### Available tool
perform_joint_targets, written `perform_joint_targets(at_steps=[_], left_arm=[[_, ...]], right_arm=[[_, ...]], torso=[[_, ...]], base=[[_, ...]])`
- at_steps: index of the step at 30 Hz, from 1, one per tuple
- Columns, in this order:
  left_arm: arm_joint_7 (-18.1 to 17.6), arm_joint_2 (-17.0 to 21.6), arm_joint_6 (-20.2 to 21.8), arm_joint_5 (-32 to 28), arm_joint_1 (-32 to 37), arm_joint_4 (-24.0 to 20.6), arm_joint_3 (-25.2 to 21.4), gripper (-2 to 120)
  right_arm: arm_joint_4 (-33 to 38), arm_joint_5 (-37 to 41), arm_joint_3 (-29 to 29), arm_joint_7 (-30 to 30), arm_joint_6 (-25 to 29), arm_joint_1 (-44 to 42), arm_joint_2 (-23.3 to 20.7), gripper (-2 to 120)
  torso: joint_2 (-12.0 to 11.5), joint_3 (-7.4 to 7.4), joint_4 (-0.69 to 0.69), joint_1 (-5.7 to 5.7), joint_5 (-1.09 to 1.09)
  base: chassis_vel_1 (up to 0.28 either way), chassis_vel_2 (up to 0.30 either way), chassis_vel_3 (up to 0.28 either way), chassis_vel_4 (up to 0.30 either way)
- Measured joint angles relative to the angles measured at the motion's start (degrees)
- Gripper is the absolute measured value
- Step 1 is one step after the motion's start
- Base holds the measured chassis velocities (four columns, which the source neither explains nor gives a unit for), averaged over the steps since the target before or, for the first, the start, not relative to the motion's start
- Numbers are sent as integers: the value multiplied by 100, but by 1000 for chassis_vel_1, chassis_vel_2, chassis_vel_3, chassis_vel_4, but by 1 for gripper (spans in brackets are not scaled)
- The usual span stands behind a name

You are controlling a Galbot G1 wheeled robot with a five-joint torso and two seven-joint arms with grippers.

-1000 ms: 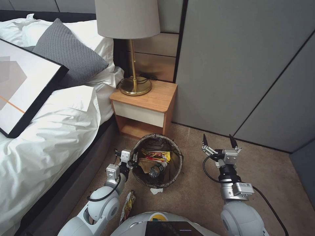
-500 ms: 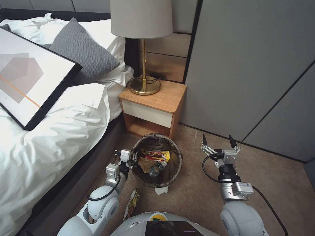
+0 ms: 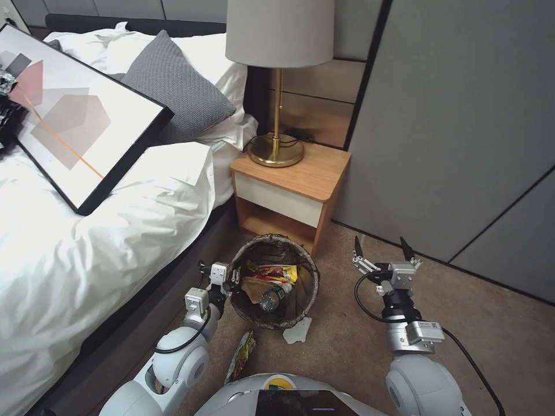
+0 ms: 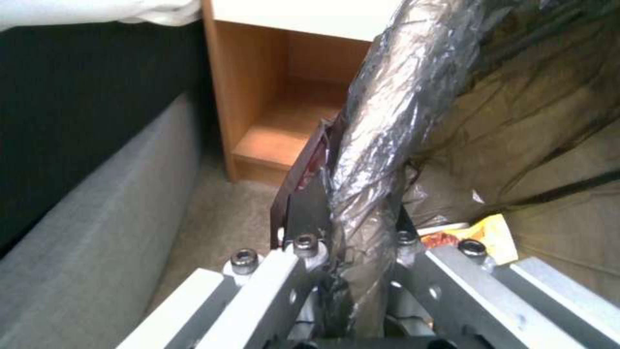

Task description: Pick up the trash bin, then pick up the garbage from the floor and place it into the trash bin.

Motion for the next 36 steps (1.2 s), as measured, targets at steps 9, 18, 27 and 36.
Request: perform_joint_targets(at_steps=[9,18,27,36], left_arm=[[-11,-9,-1,-10,-30,24,-8,3],[-26,-11,-1,-9,-61,54,9,3],[-40,-15,-9,43,-97,87,37,3],[-40,-11,-13,42,-117,90,56,3]], right_arm=[[-6,0,-15,-4,-21,18,9,100],[-36,-4,-51,-1,-12,35,30,100],[-39,1,-33,10,0,36,15,100],[-38,1,-17,14,11,35,19,100]], torso=[[0,0,0,0,0],[0,0,0,0,0],[0,0,-1,0,0],[0,0,0,0,0]], base=[[9,9,11,10],[18,18,20,24],[0,0,0,0],[0,0,0,0]])
